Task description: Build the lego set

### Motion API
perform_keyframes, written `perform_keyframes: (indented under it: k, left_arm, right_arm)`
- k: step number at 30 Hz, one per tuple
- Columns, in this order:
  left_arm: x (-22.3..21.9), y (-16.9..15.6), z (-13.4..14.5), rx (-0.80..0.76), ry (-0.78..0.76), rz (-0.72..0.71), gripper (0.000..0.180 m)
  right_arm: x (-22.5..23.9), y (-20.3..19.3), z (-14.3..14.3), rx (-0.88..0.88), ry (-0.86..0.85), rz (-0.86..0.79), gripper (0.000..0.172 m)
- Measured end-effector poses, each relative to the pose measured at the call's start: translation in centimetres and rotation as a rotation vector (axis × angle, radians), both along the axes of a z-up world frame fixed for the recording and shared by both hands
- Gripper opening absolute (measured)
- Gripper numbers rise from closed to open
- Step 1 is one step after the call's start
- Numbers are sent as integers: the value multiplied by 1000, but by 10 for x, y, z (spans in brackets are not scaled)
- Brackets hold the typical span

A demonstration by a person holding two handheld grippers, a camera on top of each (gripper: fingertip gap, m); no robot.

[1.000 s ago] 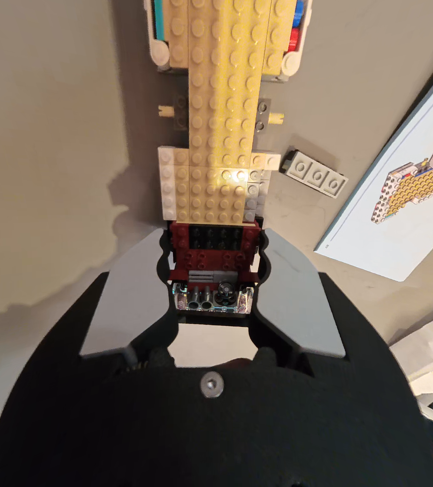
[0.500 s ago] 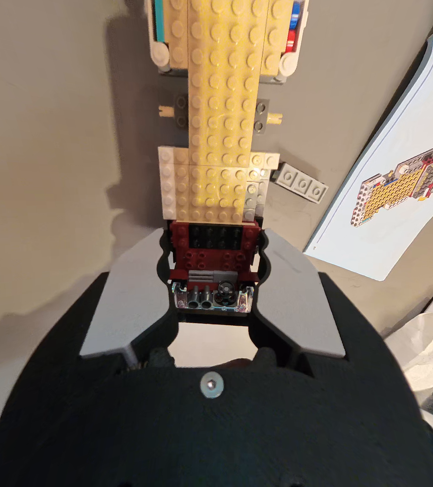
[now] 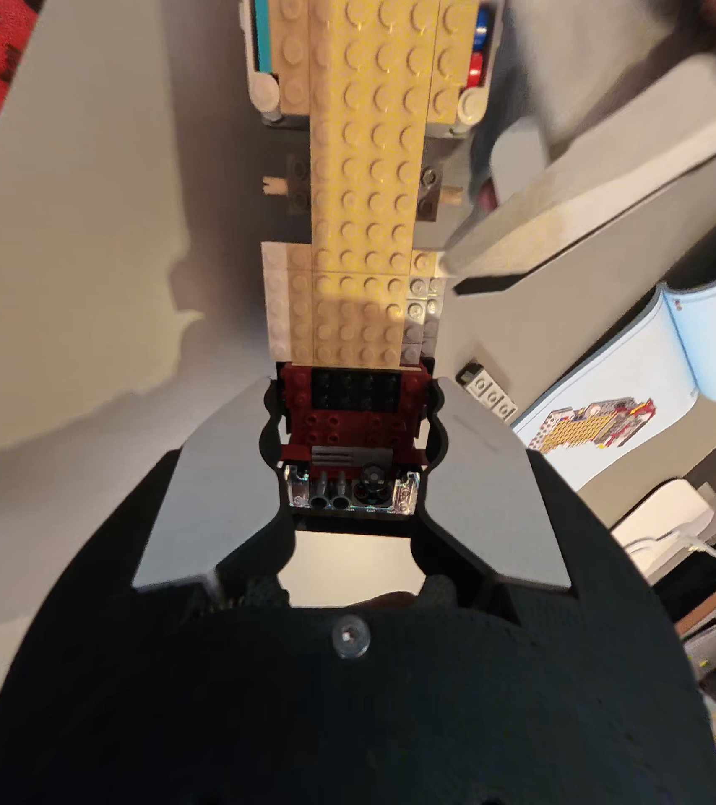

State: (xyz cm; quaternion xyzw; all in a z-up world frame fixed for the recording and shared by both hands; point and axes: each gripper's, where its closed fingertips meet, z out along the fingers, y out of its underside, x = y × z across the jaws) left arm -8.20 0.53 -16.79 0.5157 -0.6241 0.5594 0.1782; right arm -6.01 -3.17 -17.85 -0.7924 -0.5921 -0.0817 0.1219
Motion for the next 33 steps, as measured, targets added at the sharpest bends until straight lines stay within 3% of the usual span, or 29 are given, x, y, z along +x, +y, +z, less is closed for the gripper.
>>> perform_keyframes:
  k: [6, 12, 23, 33]
  left_arm:
    - [-10, -33, -10, -10, 66, -159, 71]
    - [-10, -41, -8, -18, 51, -167, 48]
    - [0, -31, -8, -203, 92, 38, 23]
    - [10, -19, -8, -321, 154, 153, 22]
  right_arm:
    - [-7, 1, 1, -44, -41, 107, 65]
    - [-8, 11, 2, -62, -42, 158, 65]
    - [3, 27, 2, 24, -62, 170, 67]
    - [20, 38, 43, 164, 123, 27, 70]
